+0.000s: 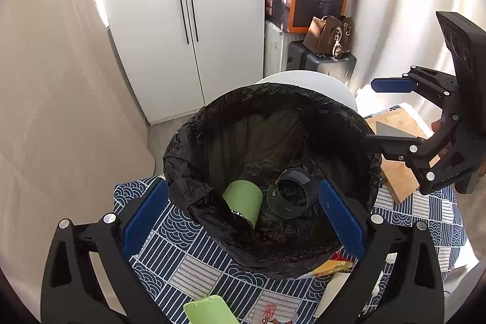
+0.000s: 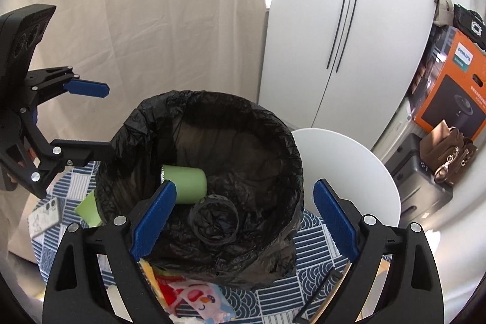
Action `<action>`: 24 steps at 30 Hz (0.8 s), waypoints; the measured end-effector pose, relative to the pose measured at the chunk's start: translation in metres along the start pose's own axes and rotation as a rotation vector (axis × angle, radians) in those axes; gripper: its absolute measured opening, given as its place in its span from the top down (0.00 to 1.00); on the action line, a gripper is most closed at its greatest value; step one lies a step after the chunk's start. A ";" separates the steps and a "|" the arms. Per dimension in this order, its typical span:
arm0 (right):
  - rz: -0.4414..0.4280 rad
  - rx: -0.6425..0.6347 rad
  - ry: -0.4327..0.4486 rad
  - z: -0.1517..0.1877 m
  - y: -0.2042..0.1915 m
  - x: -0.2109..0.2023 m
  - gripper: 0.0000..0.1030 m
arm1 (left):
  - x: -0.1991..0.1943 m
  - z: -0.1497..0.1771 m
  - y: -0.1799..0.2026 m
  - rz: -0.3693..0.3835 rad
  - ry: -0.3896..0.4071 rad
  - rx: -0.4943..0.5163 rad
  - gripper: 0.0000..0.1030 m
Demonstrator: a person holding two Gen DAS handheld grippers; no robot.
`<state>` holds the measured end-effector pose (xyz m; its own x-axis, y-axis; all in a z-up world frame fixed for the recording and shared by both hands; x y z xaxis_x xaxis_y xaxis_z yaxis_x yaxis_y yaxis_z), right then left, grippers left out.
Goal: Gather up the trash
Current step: 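Open both tools to drop the green cup and clear bowl into the bin, then move both tools back over the table toward the remaining trash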
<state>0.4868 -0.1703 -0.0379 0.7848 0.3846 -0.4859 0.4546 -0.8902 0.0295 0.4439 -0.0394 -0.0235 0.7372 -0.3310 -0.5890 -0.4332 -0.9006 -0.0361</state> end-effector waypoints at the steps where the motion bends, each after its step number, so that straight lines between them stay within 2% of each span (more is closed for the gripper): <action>1: 0.004 0.003 0.004 0.000 0.002 -0.005 0.15 | -0.007 0.001 0.000 -0.004 -0.001 -0.002 0.06; 10: 0.035 0.005 0.023 0.010 -0.003 -0.058 0.14 | -0.063 0.013 0.007 -0.060 -0.002 0.003 0.06; 17: 0.048 0.009 0.007 0.029 -0.016 -0.091 0.13 | -0.092 0.034 0.019 -0.097 -0.018 0.018 0.06; 24: 0.030 0.004 -0.036 0.057 -0.040 -0.114 0.13 | -0.114 0.067 0.035 -0.080 -0.061 0.017 0.06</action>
<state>0.3553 -0.1924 -0.0335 0.7827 0.3488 -0.5155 0.4293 -0.9022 0.0413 0.3098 -0.0147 -0.0112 0.7373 -0.2398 -0.6316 -0.3833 -0.9183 -0.0989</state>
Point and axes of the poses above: each gripper's, at about its wrist camera, not at the fingertips, and x roughly the way its jaws point, y to its right, z to its underside, the point moved 9 cm from there along x, roughly the way its jaws point, and after that the axes turned 12 degrees about y, right-handed, at the moved point
